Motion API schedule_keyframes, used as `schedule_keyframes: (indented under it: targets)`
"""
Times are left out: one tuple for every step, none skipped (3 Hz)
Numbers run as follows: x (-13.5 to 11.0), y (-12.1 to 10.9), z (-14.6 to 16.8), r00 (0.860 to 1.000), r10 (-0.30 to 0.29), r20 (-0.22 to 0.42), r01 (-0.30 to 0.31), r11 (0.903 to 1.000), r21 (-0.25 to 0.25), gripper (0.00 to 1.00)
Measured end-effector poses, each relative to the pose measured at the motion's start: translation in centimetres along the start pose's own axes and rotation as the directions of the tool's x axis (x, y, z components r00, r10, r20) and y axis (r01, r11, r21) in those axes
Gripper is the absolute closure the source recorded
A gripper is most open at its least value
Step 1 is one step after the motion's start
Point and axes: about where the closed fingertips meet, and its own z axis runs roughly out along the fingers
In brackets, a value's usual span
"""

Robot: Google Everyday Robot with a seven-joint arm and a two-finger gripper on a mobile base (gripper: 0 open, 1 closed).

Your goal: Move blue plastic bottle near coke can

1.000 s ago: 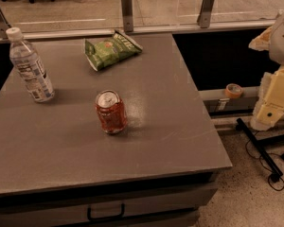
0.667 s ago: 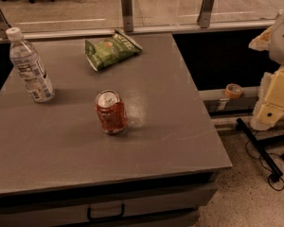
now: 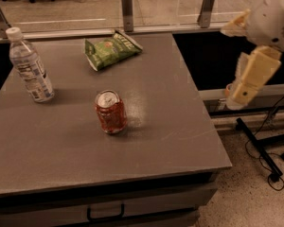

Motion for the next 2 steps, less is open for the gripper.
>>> schedule_keyframes:
  targets:
    - [-5.2,-2.0,1.4,0.987,-0.086,0.134,0.091,0.9954,-0.031,0.00]
    - [-10.9,-3.3,4.7,0.945,-0.111,0.309,0.144,0.9859,-0.086,0.00]
